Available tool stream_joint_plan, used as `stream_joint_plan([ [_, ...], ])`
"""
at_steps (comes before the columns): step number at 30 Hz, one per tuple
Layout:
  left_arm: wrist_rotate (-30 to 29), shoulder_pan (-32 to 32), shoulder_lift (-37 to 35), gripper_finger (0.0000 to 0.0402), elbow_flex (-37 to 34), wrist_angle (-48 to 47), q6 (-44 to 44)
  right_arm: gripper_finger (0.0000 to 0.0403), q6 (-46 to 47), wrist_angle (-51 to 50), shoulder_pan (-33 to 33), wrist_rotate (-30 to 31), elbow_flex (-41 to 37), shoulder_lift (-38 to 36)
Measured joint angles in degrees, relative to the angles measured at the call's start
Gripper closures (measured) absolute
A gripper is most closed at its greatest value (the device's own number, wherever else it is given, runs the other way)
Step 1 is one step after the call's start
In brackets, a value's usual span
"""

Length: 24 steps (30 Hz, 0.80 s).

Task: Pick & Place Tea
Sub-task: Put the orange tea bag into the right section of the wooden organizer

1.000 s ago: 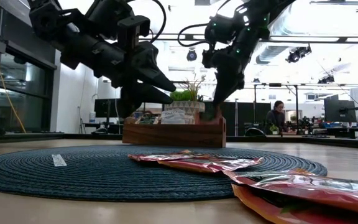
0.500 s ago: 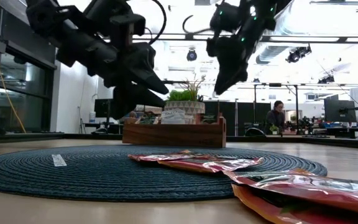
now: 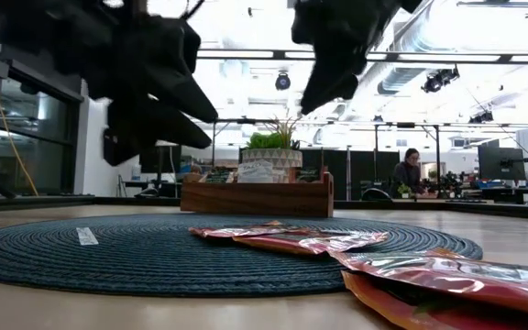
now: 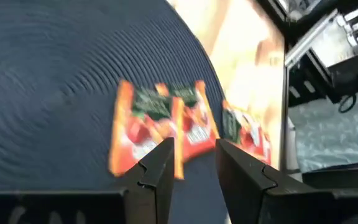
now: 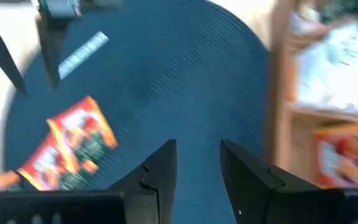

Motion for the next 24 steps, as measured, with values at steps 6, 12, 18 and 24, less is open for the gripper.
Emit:
stream_joint_plan([
  [6,-1.7,-3.8,6.2,0.0287,6.2,-5.2,-6.8,0.0284,11.6,4.9,3.6,0.1,0.0,3.0],
  [12,-4.0,-4.3,11.6,0.0287,11.5,-9.5,-10.2,0.0284,19.9,4.7,5.7,0.3,0.0,6.2],
  [18,-5.7,-4.3,12.6,0.0287,12.3,-16.5,-10.6,0.0284,24.3,4.0,8.5,3.5,0.0,7.4],
  [24,-8.1,-4.3,12.5,0.0287,12.3,-19.1,-6.1,0.0284,31.2,2.8,10.2,5.3,0.0,7.5],
])
